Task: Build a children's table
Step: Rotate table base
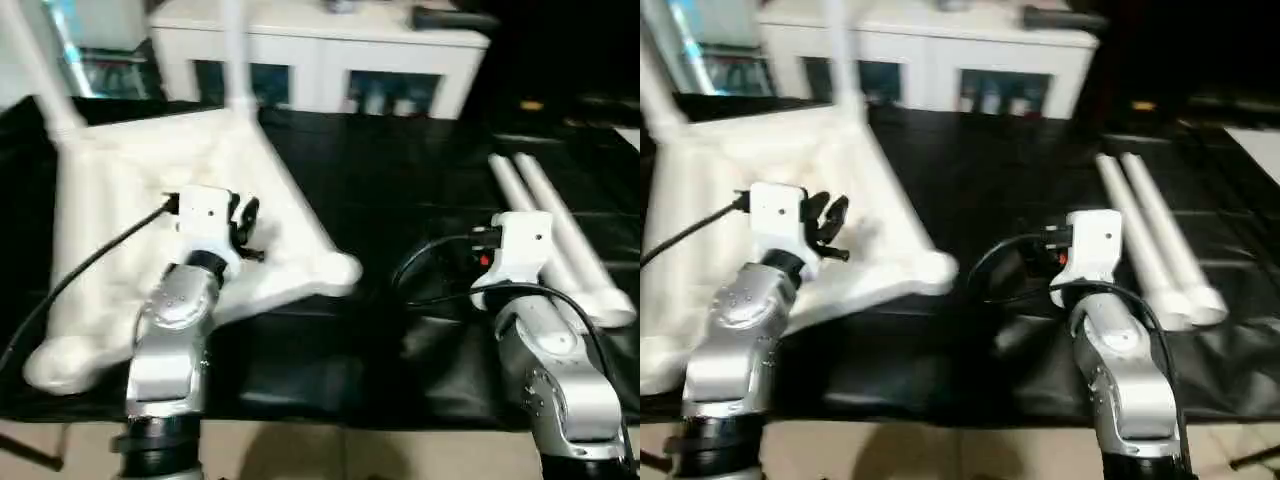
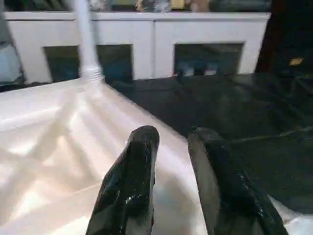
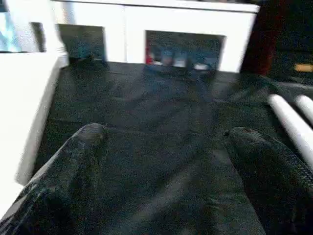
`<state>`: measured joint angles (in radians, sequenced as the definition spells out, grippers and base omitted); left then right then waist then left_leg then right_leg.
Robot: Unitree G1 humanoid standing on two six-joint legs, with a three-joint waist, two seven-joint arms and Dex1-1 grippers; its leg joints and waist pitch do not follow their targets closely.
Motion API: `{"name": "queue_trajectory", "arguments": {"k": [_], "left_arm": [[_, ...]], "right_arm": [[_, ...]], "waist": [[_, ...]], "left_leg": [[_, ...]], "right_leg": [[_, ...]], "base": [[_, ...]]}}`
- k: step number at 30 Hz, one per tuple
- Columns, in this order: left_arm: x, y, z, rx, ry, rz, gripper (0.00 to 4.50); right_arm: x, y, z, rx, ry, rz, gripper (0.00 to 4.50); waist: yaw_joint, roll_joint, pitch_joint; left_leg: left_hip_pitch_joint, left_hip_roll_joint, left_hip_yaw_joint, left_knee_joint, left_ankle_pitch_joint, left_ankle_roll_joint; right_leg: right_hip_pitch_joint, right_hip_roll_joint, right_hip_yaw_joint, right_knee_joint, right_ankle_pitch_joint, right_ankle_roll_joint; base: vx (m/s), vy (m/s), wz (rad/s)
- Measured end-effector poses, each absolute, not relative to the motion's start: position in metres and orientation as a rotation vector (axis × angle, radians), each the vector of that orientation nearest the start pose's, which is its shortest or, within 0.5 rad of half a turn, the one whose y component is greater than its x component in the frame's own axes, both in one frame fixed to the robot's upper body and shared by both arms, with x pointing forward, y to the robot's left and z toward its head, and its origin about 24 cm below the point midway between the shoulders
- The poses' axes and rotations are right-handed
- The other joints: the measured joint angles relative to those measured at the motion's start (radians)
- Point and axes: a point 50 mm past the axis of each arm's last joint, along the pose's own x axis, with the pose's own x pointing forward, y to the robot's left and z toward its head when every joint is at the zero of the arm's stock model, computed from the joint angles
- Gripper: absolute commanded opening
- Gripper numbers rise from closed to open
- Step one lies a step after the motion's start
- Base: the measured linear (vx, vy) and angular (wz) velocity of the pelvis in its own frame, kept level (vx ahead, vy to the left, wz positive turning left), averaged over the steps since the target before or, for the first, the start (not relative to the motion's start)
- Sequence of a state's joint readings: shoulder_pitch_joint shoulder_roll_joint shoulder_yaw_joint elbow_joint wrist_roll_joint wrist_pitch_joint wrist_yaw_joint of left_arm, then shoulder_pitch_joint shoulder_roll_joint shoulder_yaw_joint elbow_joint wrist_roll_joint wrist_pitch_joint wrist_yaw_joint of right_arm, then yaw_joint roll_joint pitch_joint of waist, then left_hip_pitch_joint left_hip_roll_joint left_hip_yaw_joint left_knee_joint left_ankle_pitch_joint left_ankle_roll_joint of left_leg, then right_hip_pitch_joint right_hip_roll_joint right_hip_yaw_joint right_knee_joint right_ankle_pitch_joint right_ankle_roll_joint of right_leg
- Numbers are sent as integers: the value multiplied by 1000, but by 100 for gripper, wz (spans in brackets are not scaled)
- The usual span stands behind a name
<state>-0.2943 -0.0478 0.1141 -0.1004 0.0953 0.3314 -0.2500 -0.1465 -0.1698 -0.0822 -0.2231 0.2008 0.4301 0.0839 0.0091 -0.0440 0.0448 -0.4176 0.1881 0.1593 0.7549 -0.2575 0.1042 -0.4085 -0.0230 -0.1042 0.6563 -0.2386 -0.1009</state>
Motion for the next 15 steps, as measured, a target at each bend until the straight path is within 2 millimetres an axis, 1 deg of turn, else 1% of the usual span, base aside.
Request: {"name": "queue_trajectory", "arguments": {"k": [1,2,3,4,5,6,7,8,9,10,11,12,13,14,15], "left_arm": [[300,132,108,32,-47,-205,140],[300,129,110,38,-58,-206,140],[299,129,111,43,-70,-200,140],[299,130,113,49,-83,-185,140],[297,135,109,59,-67,-154,140],[295,141,105,62,-54,-128,140],[294,143,103,64,-48,-117,140],[295,143,103,64,-48,-110,140],[295,142,105,66,-53,-106,140],[295,143,107,69,-59,-102,140],[295,141,106,63,-56,-103,140],[296,138,106,62,-52,-118,140],[296,134,107,60,-56,-139,140],[297,129,110,67,-73,-165,140],[297,126,112,76,-87,-186,140]], "right_arm": [[276,-178,96,30,53,88,420],[276,-180,97,27,49,79,420],[276,-182,98,25,47,73,420],[276,-183,98,26,46,69,420],[276,-179,97,30,49,82,420],[276,-175,97,32,48,98,420],[276,-173,98,31,47,106,420],[276,-172,100,30,43,114,420],[276,-170,102,28,34,120,420],[277,-168,106,24,22,131,420],[277,-165,108,18,17,145,420],[276,-166,106,15,29,143,420],[275,-169,103,7,43,134,420],[274,-173,103,1,46,118,420],[274,-174,103,2,45,114,420]], "waist": [[-4,-2,-1],[-11,1,-4],[-14,13,-7],[-17,32,-9],[-23,36,-9],[-24,35,-11],[-21,34,-13],[-13,33,-14],[-5,28,-15],[0,13,-17],[8,0,-17],[19,-4,-14],[26,-6,-13],[31,-4,-12],[33,-1,-12]], "left_leg": [[-10,-29,-1,41,-6,0],[-9,-64,-1,36,-7,-2],[-3,-75,-3,-3,-31,0],[2,-60,-27,-34,-47,-59],[2,-32,-37,-39,-39,-91],[2,-24,-42,-41,-32,-102],[-1,-17,-50,-42,-23,-114],[-8,-10,-56,-45,-15,-123],[-15,-9,-55,-48,-8,-131],[-19,-12,-53,-48,-4,-138],[-22,-9,-48,-46,2,-129],[-21,-9,-48,-48,6,-58],[-16,-14,-42,-62,4,-27],[1,-20,-43,-92,10,-43],[13,-15,-45,-114,20,-64]], "right_leg": [[4,7,-7,-10,5,-7],[7,24,-21,-23,12,-12],[8,47,-37,-41,21,-17],[15,67,-66,-67,31,-7],[-6,65,-72,-7,3,59],[-41,40,-54,118,-35,105],[-64,14,-19,202,-49,110],[-71,-25,22,191,-53,108],[-65,-62,51,130,-46,95],[-47,-94,72,52,-31,68],[-41,-105,68,31,6,143],[-41,-103,65,25,13,145],[-39,-99,63,20,19,136],[-37,-89,62,13,23,134],[-34,-81,59,5,29,129]], "base": [[-20,-233,-4],[-27,-155,-1],[-27,-155,-1],[1,-76,8],[-5,-128,0],[-5,-128,0],[-32,-131,-5],[-80,-172,5],[-80,-172,5],[-94,-232,0],[-102,-256,-8],[-102,-256,-8],[-110,-259,-8],[-103,-256,-9],[-103,-256,-9]]}}
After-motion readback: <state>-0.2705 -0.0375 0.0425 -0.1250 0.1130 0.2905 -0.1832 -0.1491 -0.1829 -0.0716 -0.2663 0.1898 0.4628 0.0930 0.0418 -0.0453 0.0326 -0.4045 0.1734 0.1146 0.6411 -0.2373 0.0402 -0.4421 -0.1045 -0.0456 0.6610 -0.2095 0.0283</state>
